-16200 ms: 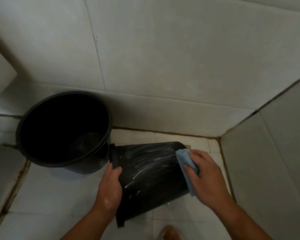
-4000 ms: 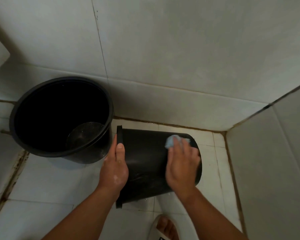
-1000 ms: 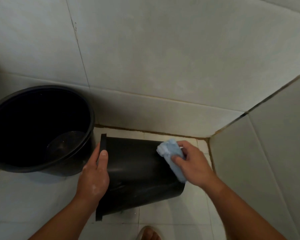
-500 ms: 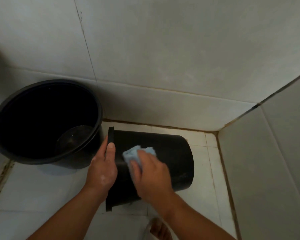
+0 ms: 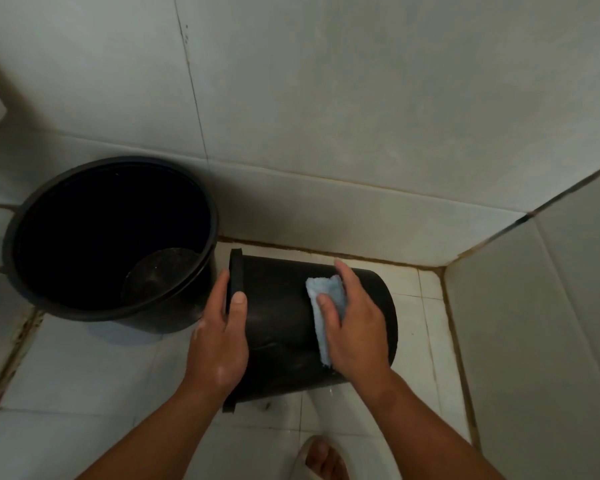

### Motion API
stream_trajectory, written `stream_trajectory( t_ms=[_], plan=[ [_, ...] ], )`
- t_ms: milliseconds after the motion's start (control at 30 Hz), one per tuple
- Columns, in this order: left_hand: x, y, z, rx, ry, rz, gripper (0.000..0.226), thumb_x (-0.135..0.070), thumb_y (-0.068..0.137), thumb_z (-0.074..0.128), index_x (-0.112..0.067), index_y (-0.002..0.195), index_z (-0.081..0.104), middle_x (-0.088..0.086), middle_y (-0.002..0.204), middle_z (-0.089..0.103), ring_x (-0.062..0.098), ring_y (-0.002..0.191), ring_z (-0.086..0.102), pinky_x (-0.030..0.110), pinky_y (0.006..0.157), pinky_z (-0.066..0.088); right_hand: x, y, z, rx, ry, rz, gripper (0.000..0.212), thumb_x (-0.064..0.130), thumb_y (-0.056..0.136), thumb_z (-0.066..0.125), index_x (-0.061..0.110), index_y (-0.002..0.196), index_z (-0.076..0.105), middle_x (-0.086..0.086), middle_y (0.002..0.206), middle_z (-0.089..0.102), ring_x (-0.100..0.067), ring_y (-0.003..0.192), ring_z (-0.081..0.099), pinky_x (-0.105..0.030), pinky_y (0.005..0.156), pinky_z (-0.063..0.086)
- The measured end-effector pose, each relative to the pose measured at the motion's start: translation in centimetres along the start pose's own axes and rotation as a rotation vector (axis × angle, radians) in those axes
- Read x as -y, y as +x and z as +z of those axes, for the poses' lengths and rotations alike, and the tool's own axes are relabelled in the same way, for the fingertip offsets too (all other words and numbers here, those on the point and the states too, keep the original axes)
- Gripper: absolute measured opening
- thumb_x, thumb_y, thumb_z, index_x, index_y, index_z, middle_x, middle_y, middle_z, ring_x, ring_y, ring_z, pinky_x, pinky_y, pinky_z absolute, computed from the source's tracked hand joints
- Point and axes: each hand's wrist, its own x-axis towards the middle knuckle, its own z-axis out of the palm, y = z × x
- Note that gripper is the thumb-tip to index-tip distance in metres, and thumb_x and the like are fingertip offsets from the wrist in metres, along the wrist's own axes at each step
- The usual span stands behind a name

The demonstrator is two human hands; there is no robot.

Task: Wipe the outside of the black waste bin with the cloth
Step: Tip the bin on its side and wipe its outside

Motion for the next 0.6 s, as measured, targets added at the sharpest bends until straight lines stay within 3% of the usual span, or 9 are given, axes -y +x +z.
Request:
stream_trajectory(
  t_ms=[67, 133, 233, 367, 433, 533, 600],
  plan=[
    [0.5, -1.0, 0.0, 0.01, 0.035, 0.058, 0.053, -0.047, 0.105, 0.027, -0.048, 0.157, 0.015, 0.007, 0.157, 0.04, 0.027, 0.133, 0.047, 0.037, 0.1, 0.04, -0.5, 0.9, -0.5, 0.035, -0.021, -0.038, 0.055, 0.044, 0.1, 0.049, 0.042, 0.152, 0.03, 0.02, 0.133, 0.047, 0.0, 0.122, 0.045, -0.009, 0.098, 0.032],
    [0.9, -1.3, 0.3, 0.012, 0.044, 0.07, 0.053, -0.047, 0.105, 0.023, -0.048, 0.157, 0.013, 0.007, 0.156, 0.041, 0.026, 0.135, 0.046, 0.038, 0.106, 0.039, -1.1, 1.4, -0.2, -0.008, -0.118, -0.065, 0.046, 0.046, 0.101, 0.046, 0.04, 0.146, 0.044, 0.017, 0.13, 0.054, 0.0, 0.116, 0.05, -0.001, 0.084, 0.032],
    [1.2, -0.9, 0.5, 0.014, 0.019, 0.07, 0.053, -0.055, 0.101, 0.021, -0.056, 0.153, 0.012, 0.004, 0.151, 0.045, 0.02, 0.125, 0.05, 0.039, 0.103, 0.042, -0.1, 0.5, 1.3, -0.049, -0.253, -0.039, 0.047, 0.053, 0.101, 0.036, 0.037, 0.143, 0.048, 0.008, 0.135, 0.05, -0.007, 0.112, 0.054, -0.017, 0.089, 0.044],
    [1.6, -0.7, 0.3, 0.038, -0.01, 0.057, 0.052, -0.056, 0.101, 0.021, -0.059, 0.152, 0.014, 0.006, 0.138, 0.054, 0.007, 0.097, 0.056, 0.026, 0.076, 0.047, 2.6, -2.4, 3.7, 0.119, -0.323, -0.264, 0.049, 0.055, 0.1, 0.027, 0.042, 0.147, 0.032, 0.004, 0.148, 0.035, -0.013, 0.124, 0.048, -0.035, 0.095, 0.05],
    [1.4, -0.6, 0.2, 0.035, -0.007, 0.051, 0.053, -0.054, 0.103, 0.023, -0.055, 0.155, 0.015, 0.007, 0.144, 0.051, 0.012, 0.104, 0.056, 0.029, 0.083, 0.047, 1.6, -1.6, 3.0, 0.143, -0.376, -0.359, 0.05, 0.054, 0.1, 0.028, 0.041, 0.147, 0.034, 0.003, 0.149, 0.039, -0.013, 0.126, 0.049, -0.035, 0.095, 0.05],
    [1.3, -0.5, 0.2, 0.011, -0.028, 0.06, 0.053, -0.051, 0.104, 0.025, -0.05, 0.157, 0.018, 0.002, 0.155, 0.045, 0.022, 0.134, 0.048, 0.039, 0.11, 0.039, -2.6, 1.9, -0.5, -0.059, -0.349, -0.104, 0.041, 0.049, 0.102, 0.035, 0.03, 0.132, 0.056, 0.005, 0.124, 0.058, -0.005, 0.103, 0.053, -0.022, 0.082, 0.04],
    [1.2, -0.8, 0.3, 0.017, -0.031, 0.062, 0.054, -0.053, 0.103, 0.024, -0.05, 0.157, 0.017, 0.001, 0.157, 0.043, 0.023, 0.14, 0.043, 0.041, 0.115, 0.035, -5.0, 3.5, -2.8, -0.146, -0.358, 0.082, 0.04, 0.047, 0.103, 0.036, 0.026, 0.122, 0.063, 0.004, 0.115, 0.063, -0.004, 0.093, 0.052, -0.023, 0.079, 0.037]
  ],
)
